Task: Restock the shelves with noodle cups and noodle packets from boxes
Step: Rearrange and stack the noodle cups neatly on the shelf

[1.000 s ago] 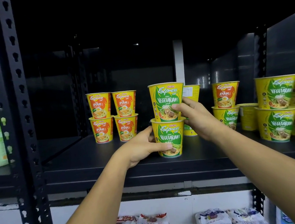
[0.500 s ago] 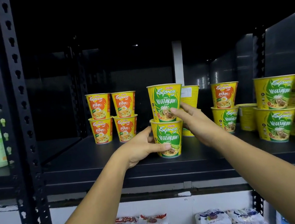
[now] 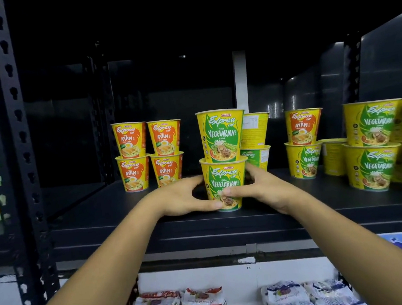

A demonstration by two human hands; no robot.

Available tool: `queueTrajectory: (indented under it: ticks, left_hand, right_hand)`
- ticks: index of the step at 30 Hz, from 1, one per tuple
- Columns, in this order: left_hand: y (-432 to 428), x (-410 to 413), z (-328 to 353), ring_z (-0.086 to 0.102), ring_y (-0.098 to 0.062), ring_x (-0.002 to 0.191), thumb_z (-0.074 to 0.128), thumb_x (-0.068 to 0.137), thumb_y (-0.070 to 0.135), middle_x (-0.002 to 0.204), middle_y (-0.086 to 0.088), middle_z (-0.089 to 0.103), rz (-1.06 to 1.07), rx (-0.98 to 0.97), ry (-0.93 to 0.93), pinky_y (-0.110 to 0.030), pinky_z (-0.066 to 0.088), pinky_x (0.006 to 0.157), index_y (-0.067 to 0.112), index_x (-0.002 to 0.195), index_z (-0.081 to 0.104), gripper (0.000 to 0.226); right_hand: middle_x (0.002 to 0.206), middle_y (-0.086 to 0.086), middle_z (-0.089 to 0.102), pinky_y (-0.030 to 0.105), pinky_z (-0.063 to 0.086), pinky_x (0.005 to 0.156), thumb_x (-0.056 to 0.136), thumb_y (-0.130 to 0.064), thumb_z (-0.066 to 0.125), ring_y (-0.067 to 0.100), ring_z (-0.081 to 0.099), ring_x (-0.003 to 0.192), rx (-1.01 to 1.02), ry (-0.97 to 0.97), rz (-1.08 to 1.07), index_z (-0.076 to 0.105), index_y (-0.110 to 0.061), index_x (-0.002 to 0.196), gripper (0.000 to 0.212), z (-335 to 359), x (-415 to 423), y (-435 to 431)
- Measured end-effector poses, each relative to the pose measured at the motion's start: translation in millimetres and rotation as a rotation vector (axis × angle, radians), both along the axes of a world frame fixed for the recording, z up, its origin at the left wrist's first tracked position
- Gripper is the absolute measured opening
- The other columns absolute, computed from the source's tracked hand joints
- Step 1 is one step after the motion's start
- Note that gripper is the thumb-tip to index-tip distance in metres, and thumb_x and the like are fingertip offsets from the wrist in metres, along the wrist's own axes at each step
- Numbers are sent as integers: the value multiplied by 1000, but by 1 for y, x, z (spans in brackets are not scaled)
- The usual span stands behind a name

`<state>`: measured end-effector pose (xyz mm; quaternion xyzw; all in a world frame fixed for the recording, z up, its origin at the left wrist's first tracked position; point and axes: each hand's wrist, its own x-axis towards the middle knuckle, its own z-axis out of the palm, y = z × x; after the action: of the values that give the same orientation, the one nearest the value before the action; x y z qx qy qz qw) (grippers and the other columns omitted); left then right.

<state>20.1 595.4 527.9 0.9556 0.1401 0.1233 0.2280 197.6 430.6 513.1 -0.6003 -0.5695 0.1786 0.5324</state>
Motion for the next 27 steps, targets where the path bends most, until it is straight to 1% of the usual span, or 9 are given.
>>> queueTrajectory:
  ticks: [3,6,11,14,17,19,23,25,27]
  left_hand:
    - [7,-3,-2,42,-10,143,63,67,91,160,12,43,67,68,109,-35,35,119,33,158,36,112]
    - [9,-1,-6,49,-6,137,53,59,102,151,18,53,63,81,124,-39,38,118,39,151,49,112]
    - [4,-1,-5,43,-10,144,45,72,97,158,18,44,59,123,171,-36,34,119,42,152,46,97]
    - [2,-1,-4,39,-11,146,47,81,85,160,15,41,76,129,167,-29,31,112,38,154,44,86]
    - [3,1,-5,38,-12,148,51,85,80,162,14,39,99,121,152,-25,29,108,34,155,45,84]
    - [3,1,-5,38,-12,148,52,85,80,162,14,39,111,116,150,-26,28,107,33,155,45,84]
    - [2,1,-6,38,-13,148,53,85,79,161,14,40,116,108,138,-27,28,108,33,154,47,83]
    - [3,1,-7,38,-12,147,55,87,77,160,14,42,124,96,123,-27,28,109,33,153,49,80]
    - [6,0,-8,40,-12,146,56,88,75,159,14,43,127,88,111,-26,28,107,32,152,50,78]
  right_hand:
    - [126,-12,71,37,51,107,69,-31,91,5,66,116,-10,-5,2,55,-29,137,77,-1,1,2]
    - [126,-12,71,33,51,103,66,-32,91,5,66,115,-6,-23,-11,53,-30,138,82,0,0,2]
    - [124,-14,70,23,49,96,71,-34,92,1,65,114,-11,-48,-94,52,-31,138,78,-1,2,4]
    - [120,-14,72,16,49,89,77,-30,89,-2,67,108,-21,-35,-127,55,-30,135,68,-1,3,8]
    - [120,-12,73,29,50,103,77,-31,89,4,67,111,-40,-11,-156,56,-28,135,67,-1,10,16]
    - [122,-11,72,37,48,108,75,-35,90,10,66,115,-57,-20,-206,56,-27,134,69,1,16,26]
    - [123,-8,70,43,48,108,72,-36,93,14,64,116,-74,-66,-328,56,-28,130,70,4,28,51]
    - [122,-6,71,45,49,107,72,-33,93,16,66,115,-79,-78,-358,58,-29,120,60,5,33,65]
    - [120,-5,72,43,50,106,75,-30,92,18,67,113,-91,-122,-385,61,-31,110,47,9,33,75]
